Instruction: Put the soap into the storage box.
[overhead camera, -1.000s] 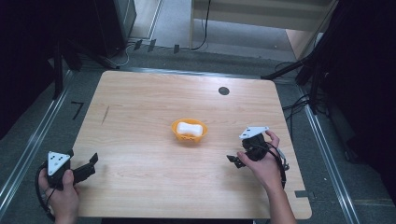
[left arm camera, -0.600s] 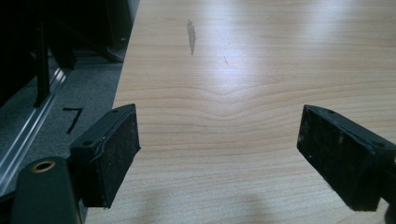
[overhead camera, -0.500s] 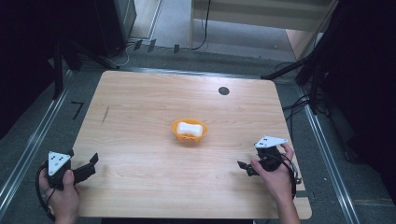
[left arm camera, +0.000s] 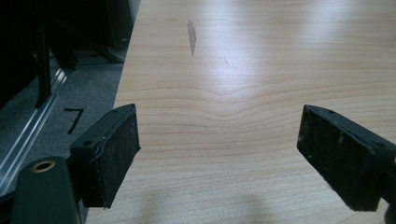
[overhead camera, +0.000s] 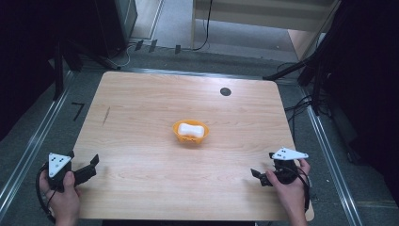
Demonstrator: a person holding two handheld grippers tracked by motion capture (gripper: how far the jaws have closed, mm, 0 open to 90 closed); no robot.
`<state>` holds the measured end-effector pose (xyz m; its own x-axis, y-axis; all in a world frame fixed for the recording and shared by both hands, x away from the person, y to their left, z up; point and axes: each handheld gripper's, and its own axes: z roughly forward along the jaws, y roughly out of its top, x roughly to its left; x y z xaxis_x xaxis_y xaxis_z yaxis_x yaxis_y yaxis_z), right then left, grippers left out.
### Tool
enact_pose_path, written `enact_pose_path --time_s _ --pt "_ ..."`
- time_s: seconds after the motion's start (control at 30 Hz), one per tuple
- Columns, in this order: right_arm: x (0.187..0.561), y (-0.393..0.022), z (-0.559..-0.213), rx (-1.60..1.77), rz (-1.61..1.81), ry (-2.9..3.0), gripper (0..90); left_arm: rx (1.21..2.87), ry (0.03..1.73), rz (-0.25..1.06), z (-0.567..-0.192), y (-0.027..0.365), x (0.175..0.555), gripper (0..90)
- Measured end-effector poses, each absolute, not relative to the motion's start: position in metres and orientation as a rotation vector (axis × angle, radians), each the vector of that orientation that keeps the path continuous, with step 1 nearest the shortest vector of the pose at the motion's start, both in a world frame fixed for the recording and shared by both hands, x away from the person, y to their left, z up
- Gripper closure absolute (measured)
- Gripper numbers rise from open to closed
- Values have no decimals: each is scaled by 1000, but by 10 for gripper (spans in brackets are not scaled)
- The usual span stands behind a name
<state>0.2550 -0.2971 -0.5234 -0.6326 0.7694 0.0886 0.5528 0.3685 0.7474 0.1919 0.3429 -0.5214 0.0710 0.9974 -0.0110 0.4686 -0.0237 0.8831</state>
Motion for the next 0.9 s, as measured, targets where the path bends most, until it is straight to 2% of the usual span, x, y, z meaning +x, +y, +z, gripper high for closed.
enact_pose_path --time_s 0.9 --pt "214 -355 -537 1309 1159 2198 0 1597 1497 888 -521 343 192 133"
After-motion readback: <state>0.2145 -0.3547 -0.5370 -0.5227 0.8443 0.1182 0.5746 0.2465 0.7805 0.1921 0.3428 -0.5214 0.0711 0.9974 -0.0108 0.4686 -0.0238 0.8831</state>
